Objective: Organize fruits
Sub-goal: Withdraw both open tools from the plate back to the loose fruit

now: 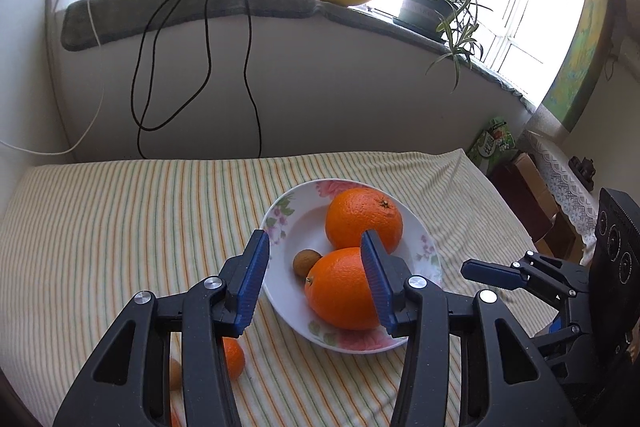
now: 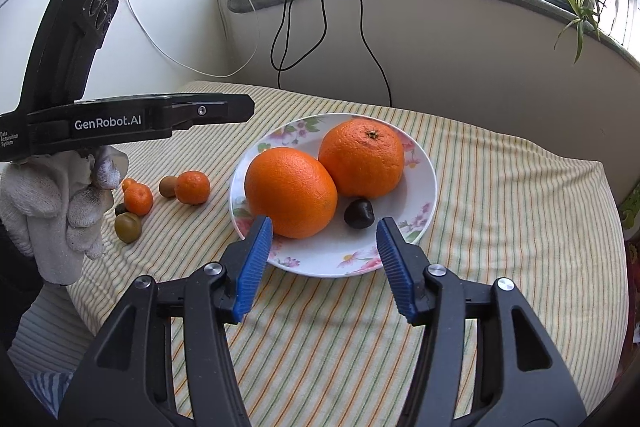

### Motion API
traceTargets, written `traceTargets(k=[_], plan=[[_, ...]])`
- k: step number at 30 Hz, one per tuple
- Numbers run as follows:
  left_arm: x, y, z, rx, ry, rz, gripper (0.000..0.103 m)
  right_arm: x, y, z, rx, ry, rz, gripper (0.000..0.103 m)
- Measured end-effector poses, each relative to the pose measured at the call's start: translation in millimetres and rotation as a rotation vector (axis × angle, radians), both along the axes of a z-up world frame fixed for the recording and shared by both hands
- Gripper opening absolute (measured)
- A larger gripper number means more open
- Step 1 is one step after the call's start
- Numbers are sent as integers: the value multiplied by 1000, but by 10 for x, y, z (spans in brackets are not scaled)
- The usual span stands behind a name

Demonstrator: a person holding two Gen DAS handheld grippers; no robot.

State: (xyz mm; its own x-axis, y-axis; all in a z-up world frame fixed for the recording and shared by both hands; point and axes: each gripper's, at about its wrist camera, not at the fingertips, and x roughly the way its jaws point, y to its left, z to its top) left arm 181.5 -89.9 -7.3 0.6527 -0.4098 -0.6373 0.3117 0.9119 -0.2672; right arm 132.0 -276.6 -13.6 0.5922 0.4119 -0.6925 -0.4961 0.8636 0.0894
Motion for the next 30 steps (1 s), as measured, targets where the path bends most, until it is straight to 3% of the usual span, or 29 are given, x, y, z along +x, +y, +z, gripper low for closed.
traceTargets(k=[5, 9, 14, 17, 30], plan=[[-129, 147, 52, -9, -12, 24, 46, -109, 102, 50, -1, -6, 21, 58], [-269, 287, 110, 3, -30, 42, 46, -217, 184, 102, 6, -12, 42, 73], [-486, 468, 170, 57, -72, 79, 47, -317, 342, 157, -2, -16, 84, 82], [-617, 592, 172, 83, -85, 99, 61, -375, 444, 175, -11, -18, 100, 83], [-1002, 1259, -1, 92, -62, 212, 63, -539, 862, 168, 12, 10, 193, 83]])
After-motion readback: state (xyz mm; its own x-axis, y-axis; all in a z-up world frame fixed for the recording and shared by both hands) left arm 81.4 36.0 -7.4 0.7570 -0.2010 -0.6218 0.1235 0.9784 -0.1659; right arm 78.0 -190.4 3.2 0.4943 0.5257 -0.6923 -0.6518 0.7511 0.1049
